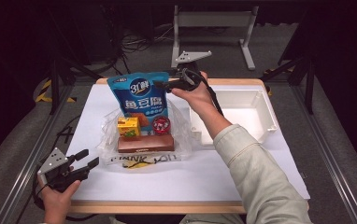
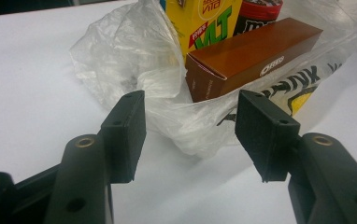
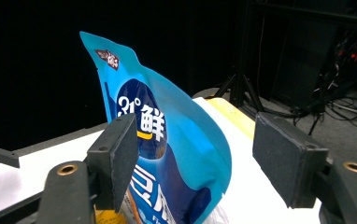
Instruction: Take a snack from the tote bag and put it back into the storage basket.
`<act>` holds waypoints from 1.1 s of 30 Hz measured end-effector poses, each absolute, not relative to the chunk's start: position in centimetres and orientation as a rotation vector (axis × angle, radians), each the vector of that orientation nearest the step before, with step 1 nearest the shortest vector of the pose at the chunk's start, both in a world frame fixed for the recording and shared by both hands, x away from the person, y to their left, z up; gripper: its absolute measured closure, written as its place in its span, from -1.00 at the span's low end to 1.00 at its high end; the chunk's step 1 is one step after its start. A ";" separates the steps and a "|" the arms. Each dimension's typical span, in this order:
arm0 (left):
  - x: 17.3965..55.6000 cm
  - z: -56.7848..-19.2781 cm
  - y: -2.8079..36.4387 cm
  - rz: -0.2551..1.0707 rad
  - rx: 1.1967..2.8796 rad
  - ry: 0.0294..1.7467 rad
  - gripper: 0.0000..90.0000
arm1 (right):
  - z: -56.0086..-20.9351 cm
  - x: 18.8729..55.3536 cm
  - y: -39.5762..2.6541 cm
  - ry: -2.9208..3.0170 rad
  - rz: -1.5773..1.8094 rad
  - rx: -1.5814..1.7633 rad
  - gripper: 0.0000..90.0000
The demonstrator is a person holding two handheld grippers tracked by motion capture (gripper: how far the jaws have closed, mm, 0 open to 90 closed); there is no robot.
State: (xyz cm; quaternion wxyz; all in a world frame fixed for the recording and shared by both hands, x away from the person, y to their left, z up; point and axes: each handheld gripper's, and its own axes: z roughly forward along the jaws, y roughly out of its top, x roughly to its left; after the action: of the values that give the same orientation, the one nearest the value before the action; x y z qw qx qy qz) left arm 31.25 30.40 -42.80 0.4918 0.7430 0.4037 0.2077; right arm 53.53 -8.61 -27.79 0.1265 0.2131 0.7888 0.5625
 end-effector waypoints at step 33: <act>31.8 -42.8 30.1 0.508 1.830 0.978 -0.03 | -31.2 55.3 -4.9 2.461 1.585 0.444 0.32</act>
State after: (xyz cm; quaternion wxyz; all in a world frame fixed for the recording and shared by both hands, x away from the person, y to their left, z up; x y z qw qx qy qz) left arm 31.75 30.10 -42.83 0.4819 0.7507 0.4010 0.2084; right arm 55.30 -4.85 -31.19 0.0903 0.1495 0.8278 0.5331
